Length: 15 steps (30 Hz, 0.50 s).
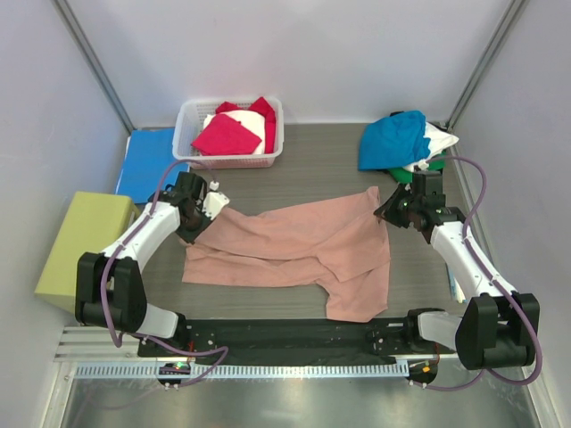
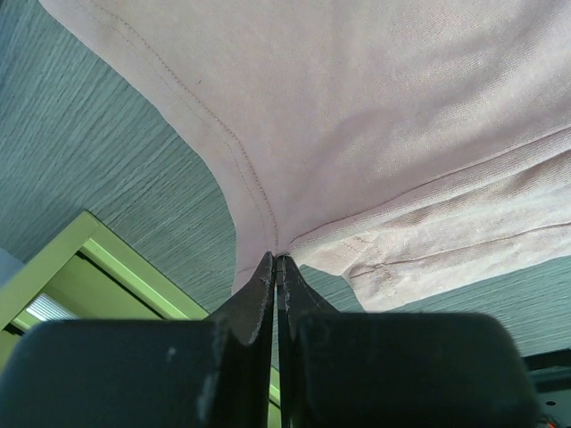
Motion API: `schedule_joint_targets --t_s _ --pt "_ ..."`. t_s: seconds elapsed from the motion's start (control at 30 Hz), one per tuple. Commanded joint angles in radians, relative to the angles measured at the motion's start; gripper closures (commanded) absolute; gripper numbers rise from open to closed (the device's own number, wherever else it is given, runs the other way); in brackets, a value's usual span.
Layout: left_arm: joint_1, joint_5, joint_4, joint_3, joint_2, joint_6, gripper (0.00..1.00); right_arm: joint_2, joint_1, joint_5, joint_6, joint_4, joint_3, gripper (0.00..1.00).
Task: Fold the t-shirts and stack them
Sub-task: Flatten the tshirt out
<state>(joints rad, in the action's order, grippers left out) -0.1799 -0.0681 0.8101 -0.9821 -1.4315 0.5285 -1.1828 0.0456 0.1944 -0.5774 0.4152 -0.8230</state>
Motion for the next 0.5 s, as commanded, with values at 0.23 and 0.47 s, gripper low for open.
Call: schedule_joint_targets --t_s 0.23,0.47 --pt "0.029 -0.061 0.003 -0.154 0.107 -0.036 1.0 0.11 0.005 0.019 0.005 -0.012 -0.106 0.99" --pt "0.048 -0.084 0.081 -0.374 0.278 -0.116 1.0 0.323 0.004 0.037 0.002 0.028 -0.189 0.99"
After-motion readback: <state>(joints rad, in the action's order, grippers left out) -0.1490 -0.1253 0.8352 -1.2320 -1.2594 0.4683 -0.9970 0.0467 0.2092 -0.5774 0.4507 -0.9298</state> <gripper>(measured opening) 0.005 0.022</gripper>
